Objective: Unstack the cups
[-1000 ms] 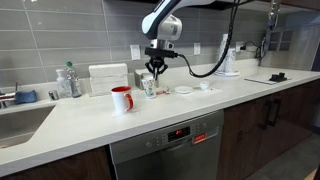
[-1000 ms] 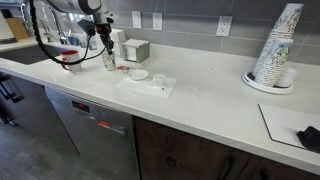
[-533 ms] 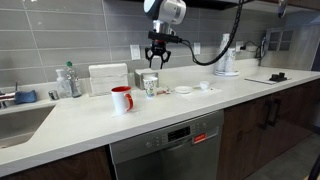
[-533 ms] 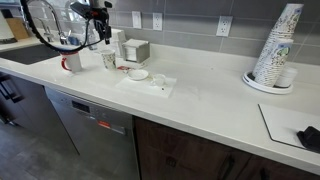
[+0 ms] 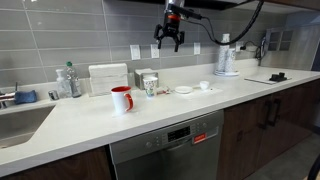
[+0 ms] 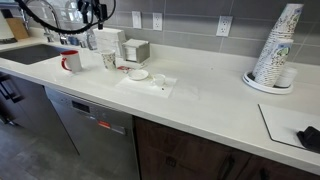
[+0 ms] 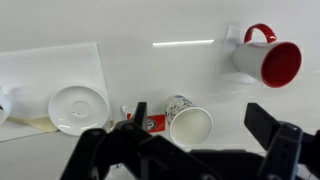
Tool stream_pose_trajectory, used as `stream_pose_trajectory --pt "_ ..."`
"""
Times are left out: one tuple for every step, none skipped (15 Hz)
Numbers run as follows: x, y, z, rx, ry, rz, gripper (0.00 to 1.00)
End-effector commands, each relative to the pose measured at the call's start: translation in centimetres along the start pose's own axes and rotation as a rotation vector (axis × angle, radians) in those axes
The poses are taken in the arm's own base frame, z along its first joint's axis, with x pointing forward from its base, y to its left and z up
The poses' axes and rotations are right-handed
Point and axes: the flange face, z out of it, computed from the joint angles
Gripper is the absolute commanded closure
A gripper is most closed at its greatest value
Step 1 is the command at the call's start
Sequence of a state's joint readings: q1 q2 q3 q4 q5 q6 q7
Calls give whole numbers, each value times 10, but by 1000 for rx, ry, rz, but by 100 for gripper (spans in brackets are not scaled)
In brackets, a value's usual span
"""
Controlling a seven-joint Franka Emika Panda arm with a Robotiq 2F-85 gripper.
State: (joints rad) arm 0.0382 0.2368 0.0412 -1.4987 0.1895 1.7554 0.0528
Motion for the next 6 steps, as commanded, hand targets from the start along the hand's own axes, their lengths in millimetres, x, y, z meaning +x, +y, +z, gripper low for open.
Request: stream_pose_trajectory --pt "-4 1 -4 -14 1 -43 0" --pt "-6 2 -7 -17 5 -53 0" --pt "-6 1 -8 -17 7 -53 0" --pt "-6 1 -7 -17 6 -53 0" --pt "-5 1 -6 -17 4 -53 0" --pt "-5 1 -6 -17 3 -53 0"
